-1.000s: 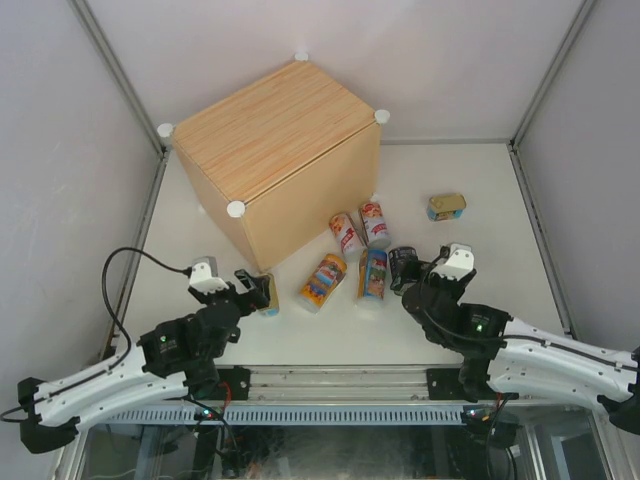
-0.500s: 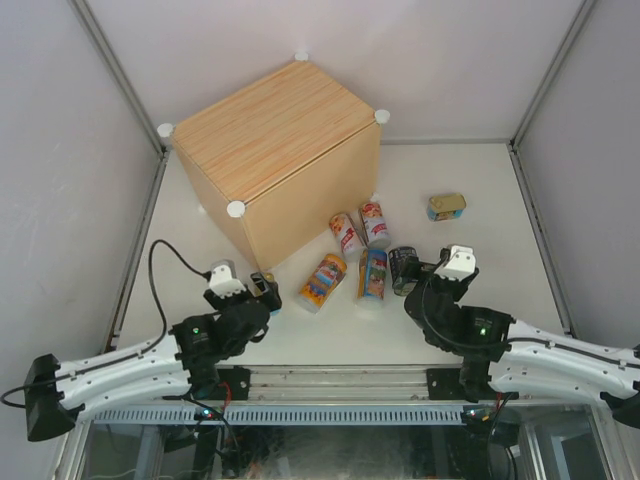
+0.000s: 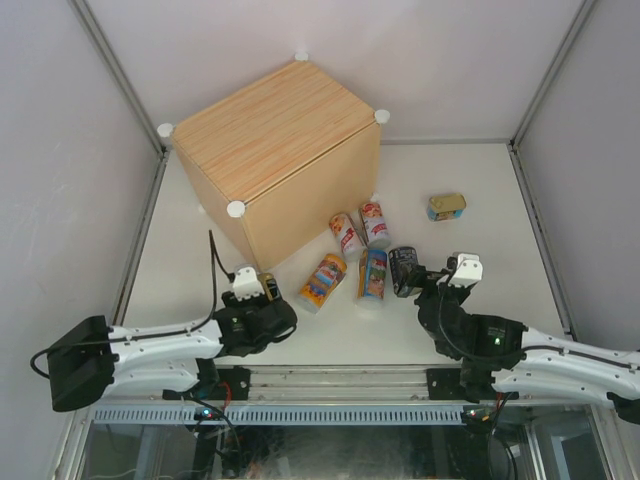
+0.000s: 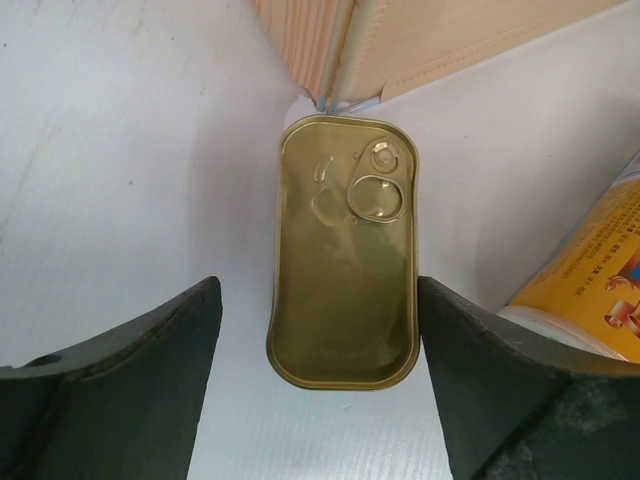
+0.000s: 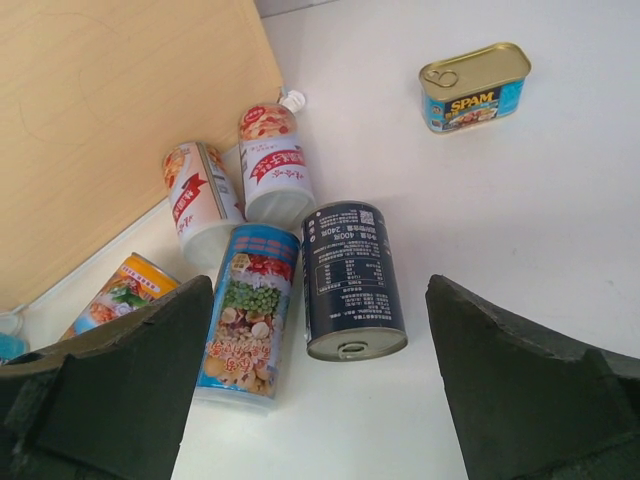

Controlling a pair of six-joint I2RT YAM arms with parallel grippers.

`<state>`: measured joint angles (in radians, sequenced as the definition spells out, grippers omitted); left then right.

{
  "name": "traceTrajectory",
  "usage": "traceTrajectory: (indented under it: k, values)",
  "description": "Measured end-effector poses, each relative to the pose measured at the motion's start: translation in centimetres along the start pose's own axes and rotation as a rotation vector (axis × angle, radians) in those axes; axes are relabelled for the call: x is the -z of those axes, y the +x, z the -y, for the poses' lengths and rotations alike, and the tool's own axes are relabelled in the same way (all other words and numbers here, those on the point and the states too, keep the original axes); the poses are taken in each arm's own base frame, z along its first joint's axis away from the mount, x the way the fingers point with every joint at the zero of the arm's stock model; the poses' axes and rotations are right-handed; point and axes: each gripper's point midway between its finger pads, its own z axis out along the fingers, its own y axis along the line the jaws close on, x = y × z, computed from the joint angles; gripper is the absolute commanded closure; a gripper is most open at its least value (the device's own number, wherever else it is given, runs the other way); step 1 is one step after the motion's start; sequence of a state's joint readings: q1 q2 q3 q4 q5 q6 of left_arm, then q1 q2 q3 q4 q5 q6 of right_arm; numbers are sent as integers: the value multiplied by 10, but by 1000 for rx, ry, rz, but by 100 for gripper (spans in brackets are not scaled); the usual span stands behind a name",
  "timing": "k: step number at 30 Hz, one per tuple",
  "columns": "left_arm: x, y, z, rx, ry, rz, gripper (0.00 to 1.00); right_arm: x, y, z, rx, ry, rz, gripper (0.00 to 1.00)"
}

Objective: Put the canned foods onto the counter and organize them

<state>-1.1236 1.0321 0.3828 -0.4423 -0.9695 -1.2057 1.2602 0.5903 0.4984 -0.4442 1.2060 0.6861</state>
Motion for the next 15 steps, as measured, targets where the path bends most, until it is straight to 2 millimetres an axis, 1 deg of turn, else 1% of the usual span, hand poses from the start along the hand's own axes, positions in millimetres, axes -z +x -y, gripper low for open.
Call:
traceTrajectory:
  k: [5, 7, 8, 11, 14, 15]
  values:
    - [-4, 2, 6, 10, -10, 4, 48, 2, 0, 0, 0, -15, 4, 14]
    - [-5, 2, 8, 9, -12, 12, 49, 2, 2, 0, 8, -17, 3, 14]
    - [-6, 2, 9, 11, -14, 16, 52, 2, 2, -1, 11, -19, 2, 14]
    - [-7, 2, 12, 13, -19, 25, 70, 3, 3, -3, 19, -23, 2, 15]
    - [-8, 1, 14, 13, -21, 28, 94, 3, 4, -5, 28, -29, 1, 15]
    - [-8, 2, 15, 13, -18, 27, 99, 4, 5, -6, 30, -32, 1, 15]
